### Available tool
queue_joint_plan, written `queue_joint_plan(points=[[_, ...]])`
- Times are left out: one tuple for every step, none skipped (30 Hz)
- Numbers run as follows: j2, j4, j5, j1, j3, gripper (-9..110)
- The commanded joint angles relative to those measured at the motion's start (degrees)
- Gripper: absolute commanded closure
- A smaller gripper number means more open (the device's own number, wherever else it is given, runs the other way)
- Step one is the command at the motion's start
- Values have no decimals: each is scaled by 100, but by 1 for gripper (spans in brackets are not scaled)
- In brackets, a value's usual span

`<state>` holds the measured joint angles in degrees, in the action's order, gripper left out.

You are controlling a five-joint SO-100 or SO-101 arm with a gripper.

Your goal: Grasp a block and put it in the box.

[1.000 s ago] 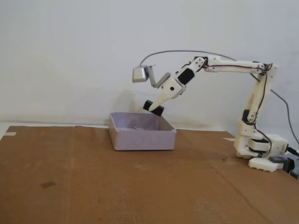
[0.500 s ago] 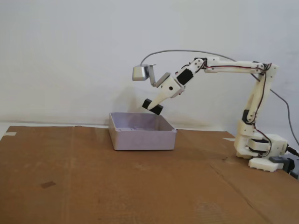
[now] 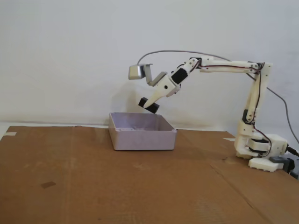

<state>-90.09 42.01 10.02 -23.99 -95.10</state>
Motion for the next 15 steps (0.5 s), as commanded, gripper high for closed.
queue_joint_plan(points=[[-26, -246, -62, 18, 1011, 94], [62, -246, -62, 9, 1090, 94], [149, -246, -62, 0, 1178, 94], [229, -255, -62, -18, 1248, 94], [316, -264, -62, -26, 1310, 94], [396, -272, -62, -35, 1362, 94], [466, -290, -62, -35, 1406, 94], [527, -290, -70, -44, 1441, 94], [589, -290, -79, -44, 1477, 94], [633, -290, -176, -44, 1494, 94], [677, -290, -308, -53, 1503, 94], [721, -290, -439, -53, 1503, 94], [756, -290, -510, -53, 1503, 94], [782, -272, -536, -53, 1494, 94], [809, -272, -536, -53, 1477, 94]])
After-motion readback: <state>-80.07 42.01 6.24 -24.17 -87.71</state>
